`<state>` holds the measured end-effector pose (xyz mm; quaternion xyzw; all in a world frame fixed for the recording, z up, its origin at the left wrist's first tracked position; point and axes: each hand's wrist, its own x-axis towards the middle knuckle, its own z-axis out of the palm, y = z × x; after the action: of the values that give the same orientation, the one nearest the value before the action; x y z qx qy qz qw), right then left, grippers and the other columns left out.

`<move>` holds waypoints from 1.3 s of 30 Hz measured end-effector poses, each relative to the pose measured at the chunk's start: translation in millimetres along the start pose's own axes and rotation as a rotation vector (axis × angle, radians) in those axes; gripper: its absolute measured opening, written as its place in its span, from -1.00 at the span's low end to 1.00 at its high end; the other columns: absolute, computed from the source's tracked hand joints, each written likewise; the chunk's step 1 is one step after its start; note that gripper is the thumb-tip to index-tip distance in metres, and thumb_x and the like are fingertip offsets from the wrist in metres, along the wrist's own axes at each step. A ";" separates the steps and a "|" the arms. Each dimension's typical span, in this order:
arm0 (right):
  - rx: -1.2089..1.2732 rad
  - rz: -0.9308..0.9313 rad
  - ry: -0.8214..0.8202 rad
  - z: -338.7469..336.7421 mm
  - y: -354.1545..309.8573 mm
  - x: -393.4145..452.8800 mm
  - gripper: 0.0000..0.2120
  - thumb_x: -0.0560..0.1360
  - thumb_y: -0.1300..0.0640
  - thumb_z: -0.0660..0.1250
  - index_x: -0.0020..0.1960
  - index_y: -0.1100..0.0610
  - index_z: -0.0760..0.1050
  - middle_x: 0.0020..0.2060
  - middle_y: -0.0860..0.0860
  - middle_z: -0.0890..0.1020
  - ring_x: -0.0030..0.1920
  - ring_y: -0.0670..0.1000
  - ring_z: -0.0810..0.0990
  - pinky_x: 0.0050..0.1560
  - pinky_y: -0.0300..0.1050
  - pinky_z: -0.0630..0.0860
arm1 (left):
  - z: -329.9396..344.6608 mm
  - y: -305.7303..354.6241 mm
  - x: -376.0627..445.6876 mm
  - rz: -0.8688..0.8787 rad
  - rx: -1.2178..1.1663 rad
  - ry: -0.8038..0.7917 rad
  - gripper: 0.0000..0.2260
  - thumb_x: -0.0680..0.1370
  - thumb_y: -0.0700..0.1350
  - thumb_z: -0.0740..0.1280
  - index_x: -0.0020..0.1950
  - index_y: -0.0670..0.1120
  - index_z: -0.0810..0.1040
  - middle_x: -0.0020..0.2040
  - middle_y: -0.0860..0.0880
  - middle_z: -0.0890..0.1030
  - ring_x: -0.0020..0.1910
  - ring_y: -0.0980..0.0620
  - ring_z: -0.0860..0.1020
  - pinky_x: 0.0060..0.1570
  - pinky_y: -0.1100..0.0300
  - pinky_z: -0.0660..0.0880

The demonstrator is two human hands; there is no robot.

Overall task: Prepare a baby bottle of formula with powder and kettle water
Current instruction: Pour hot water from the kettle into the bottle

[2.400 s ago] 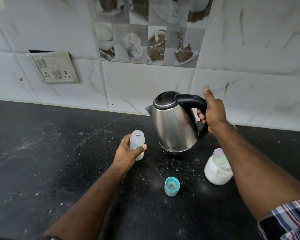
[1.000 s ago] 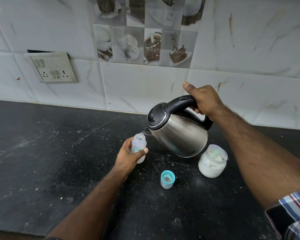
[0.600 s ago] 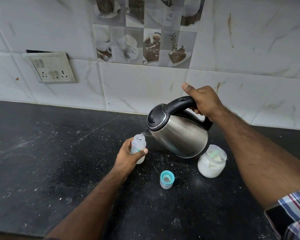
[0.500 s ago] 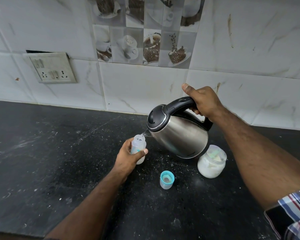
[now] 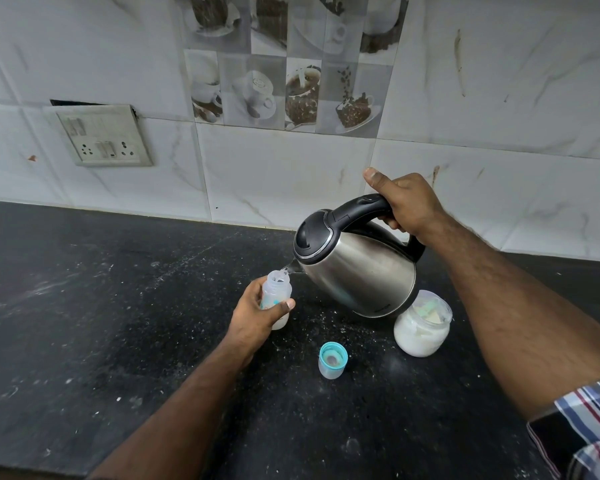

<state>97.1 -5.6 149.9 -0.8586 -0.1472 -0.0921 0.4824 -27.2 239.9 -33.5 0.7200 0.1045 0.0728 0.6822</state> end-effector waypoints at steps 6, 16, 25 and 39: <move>-0.004 -0.008 0.002 -0.6 -0.3 0.9 -0.26 0.45 -0.49 0.27 -0.53 0.14 0.49 -0.58 0.12 0.53 -0.61 0.02 0.42 -0.56 -0.35 0.32 | -0.3 -1.8 1.4 0.000 0.009 0.004 -0.54 0.47 -0.08 0.59 0.24 0.24 0.48 0.22 0.15 0.63 0.23 0.13 0.58 0.18 0.16 0.53; -0.001 -0.020 -0.002 -0.4 0.6 2.1 -0.25 0.45 -0.49 0.27 -0.54 0.15 0.49 -0.61 0.09 0.52 -0.63 -0.01 0.41 -0.55 -0.37 0.33 | 1.0 -3.1 2.8 -0.007 0.015 0.000 -0.50 0.47 -0.07 0.59 0.32 0.18 0.48 0.19 0.19 0.63 0.19 0.18 0.58 0.01 0.32 0.49; -0.019 -0.009 -0.013 1.2 2.4 2.4 -0.23 0.43 -0.52 0.26 -0.52 0.18 0.48 -0.62 0.10 0.50 -0.62 0.00 0.40 -0.42 -0.20 0.36 | 1.6 -5.5 4.1 -0.008 0.003 0.007 -0.52 0.47 -0.10 0.60 0.28 0.20 0.48 0.20 0.16 0.63 0.20 0.16 0.58 0.05 0.27 0.51; -0.011 0.002 -0.009 -0.5 1.5 1.0 -0.19 0.39 -0.56 0.26 -0.48 0.22 0.49 -0.58 0.16 0.51 -0.58 0.07 0.40 -0.48 -0.19 0.35 | 0.4 -5.4 4.6 0.005 -0.014 0.005 -0.54 0.47 -0.10 0.60 0.22 0.24 0.49 0.20 0.15 0.63 0.21 0.12 0.59 0.16 0.15 0.54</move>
<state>98.5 -6.6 149.3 -0.8616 -0.1483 -0.0885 0.4773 -22.9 240.9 -39.0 0.7152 0.1039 0.0768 0.6869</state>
